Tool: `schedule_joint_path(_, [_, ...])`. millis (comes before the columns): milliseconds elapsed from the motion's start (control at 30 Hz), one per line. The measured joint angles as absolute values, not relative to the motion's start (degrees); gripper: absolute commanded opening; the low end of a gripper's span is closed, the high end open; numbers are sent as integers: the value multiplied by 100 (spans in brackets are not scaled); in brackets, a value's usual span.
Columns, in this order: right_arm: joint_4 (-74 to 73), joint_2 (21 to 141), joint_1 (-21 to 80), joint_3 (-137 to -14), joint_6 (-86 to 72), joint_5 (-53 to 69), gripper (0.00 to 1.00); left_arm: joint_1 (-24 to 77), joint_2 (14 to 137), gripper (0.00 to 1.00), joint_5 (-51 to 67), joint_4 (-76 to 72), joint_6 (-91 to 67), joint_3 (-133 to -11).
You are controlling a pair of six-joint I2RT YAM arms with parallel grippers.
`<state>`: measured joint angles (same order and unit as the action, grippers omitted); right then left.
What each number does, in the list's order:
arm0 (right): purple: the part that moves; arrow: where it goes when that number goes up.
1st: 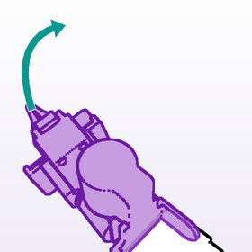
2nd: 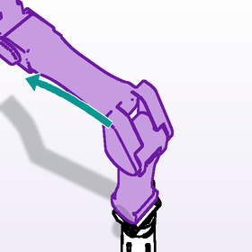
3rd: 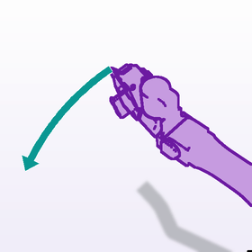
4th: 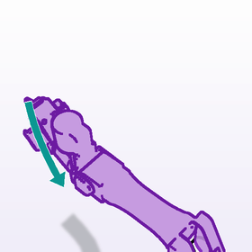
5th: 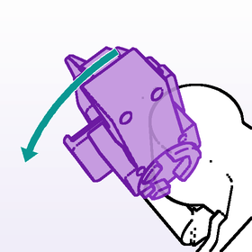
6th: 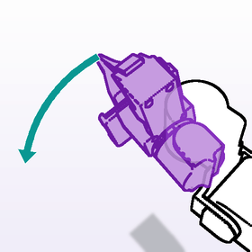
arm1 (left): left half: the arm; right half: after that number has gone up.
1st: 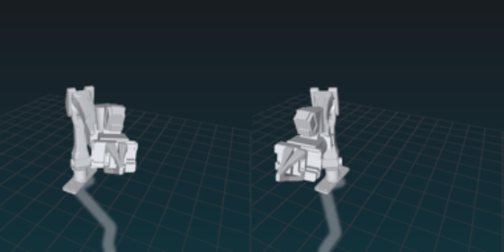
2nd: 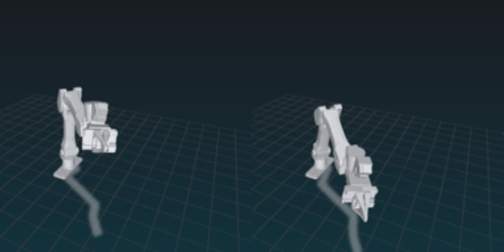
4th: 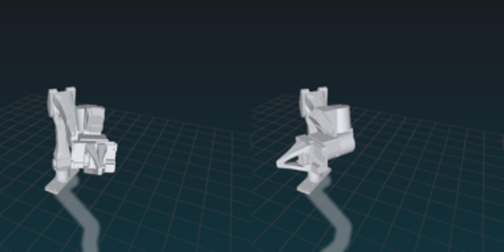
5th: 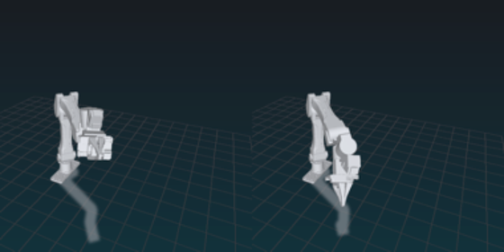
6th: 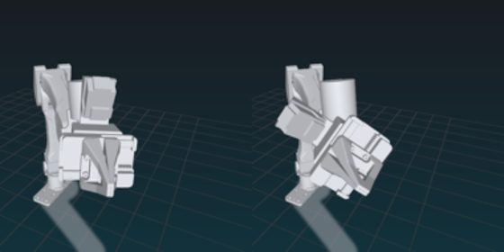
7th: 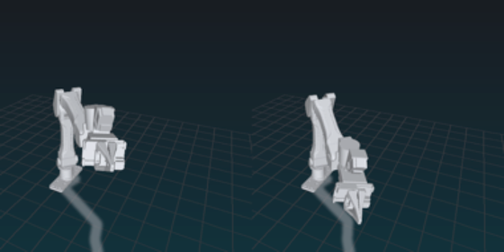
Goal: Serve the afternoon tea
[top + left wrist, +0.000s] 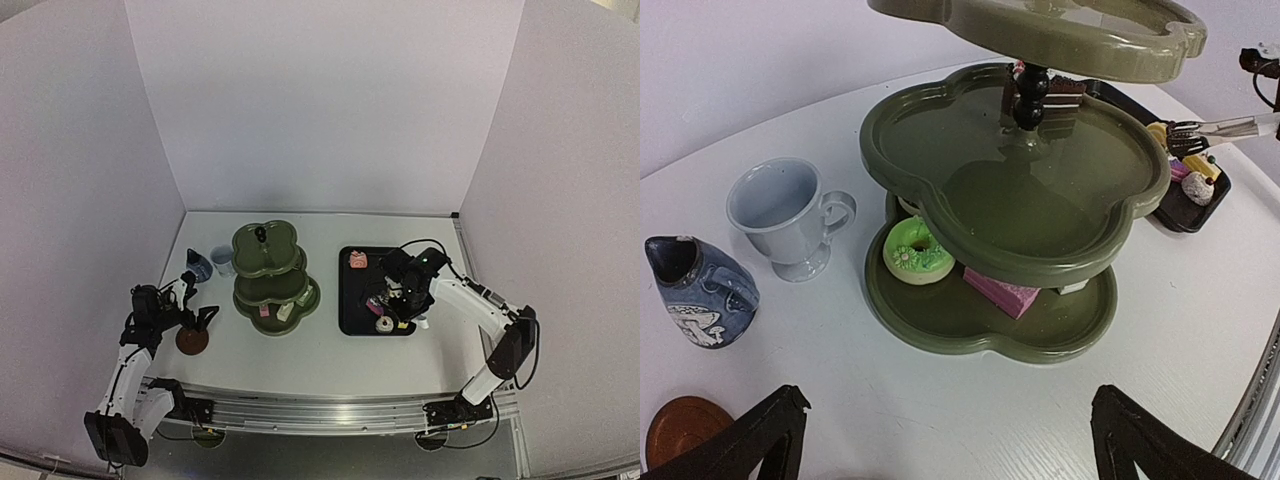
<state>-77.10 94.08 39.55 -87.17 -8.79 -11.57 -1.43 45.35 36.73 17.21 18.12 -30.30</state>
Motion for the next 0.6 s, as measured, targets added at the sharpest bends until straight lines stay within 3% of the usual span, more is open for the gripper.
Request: schedule_joint_path(600, [-7719,9411,3725,-8667,-702,-883,32,-143,4528,99,3634,1765,1822,-3026])
